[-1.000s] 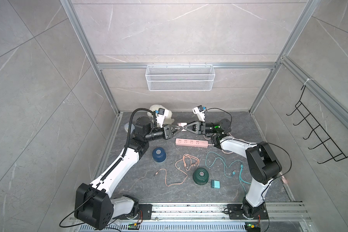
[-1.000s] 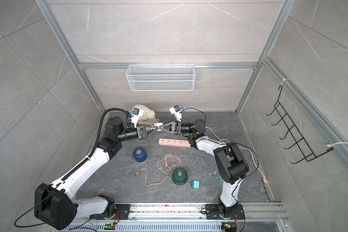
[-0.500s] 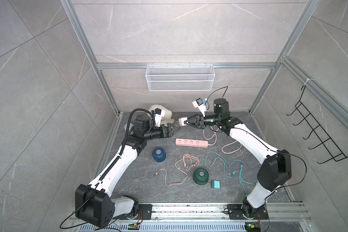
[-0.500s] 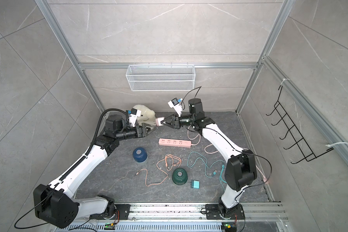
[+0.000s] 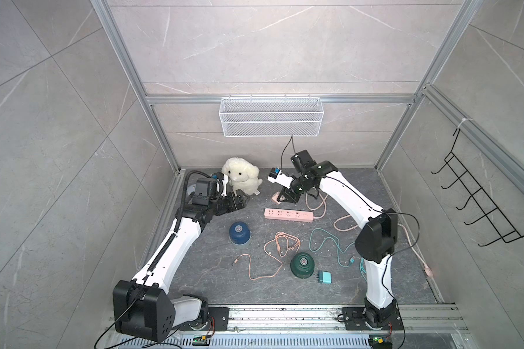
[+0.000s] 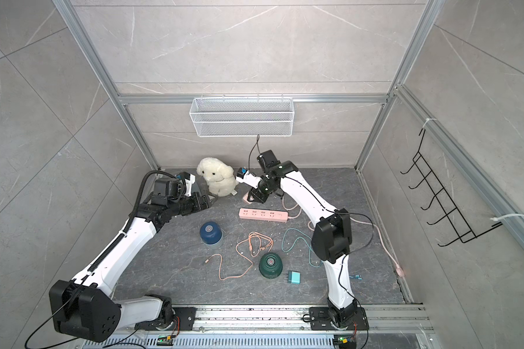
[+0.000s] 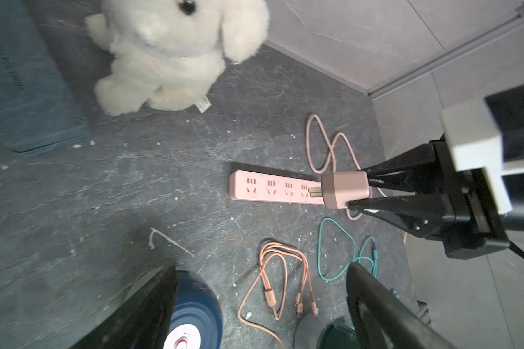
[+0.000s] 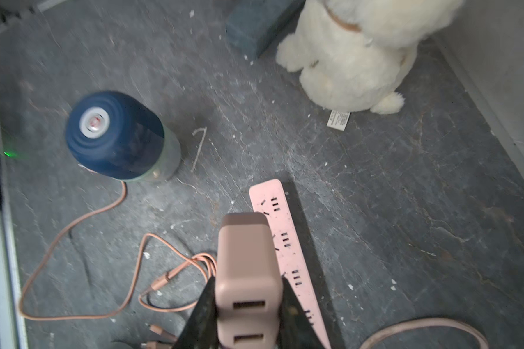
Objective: Charge the cordless meat grinders
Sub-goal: Insert the plug into the socket.
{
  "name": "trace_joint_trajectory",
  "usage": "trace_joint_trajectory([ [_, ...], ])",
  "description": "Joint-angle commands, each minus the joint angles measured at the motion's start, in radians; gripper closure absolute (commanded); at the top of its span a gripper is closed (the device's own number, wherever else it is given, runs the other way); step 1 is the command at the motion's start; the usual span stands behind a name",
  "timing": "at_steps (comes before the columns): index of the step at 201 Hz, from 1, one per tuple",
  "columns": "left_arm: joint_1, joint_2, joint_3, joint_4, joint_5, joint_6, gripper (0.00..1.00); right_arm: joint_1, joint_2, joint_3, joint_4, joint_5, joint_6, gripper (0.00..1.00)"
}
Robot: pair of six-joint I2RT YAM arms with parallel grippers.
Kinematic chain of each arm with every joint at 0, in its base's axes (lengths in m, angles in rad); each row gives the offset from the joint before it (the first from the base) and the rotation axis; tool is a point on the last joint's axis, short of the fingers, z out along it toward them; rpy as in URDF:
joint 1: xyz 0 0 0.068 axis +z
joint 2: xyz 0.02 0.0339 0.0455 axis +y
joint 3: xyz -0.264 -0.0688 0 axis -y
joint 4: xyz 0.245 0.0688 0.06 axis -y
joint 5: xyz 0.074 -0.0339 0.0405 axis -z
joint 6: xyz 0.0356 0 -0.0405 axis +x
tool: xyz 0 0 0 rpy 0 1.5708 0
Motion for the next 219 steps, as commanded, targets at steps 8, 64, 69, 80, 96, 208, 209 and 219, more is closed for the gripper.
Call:
trace_joint_trajectory([
  [8, 0.049, -0.038, -0.033, -0.013, -0.06, 0.013, 0.11, 0.032, 0.14, 0.207, -0.199, 0.155, -0.132, 0.91],
  [64, 0.101, -0.021, -0.07, 0.009, -0.018, 0.019, 0.11, 0.076, 0.392, 0.544, -0.357, 0.176, -0.242, 0.91],
  [69, 0.105, -0.019, -0.071, 0.009, -0.013, 0.02, 0.11, 0.079, 0.405, 0.558, -0.36, 0.175, -0.25, 0.91],
  [80, 0.111, -0.017, -0.075, 0.01, -0.003, 0.022, 0.11, 0.084, 0.422, 0.593, -0.367, 0.177, -0.269, 0.9],
  [96, 0.12, -0.013, -0.083, 0.015, 0.01, 0.024, 0.11, 0.09, 0.481, 0.645, -0.372, 0.194, -0.282, 0.9],
  [208, 0.132, -0.008, -0.105, 0.029, 0.041, 0.014, 0.11, 0.087, 0.541, 0.675, -0.354, 0.286, -0.276, 0.9],
  [209, 0.132, -0.008, -0.105, 0.029, 0.042, 0.014, 0.11, 0.087, 0.542, 0.675, -0.354, 0.286, -0.276, 0.91],
  [219, 0.132, -0.008, -0.106, 0.029, 0.042, 0.012, 0.11, 0.086, 0.548, 0.672, -0.352, 0.287, -0.278, 0.9],
])
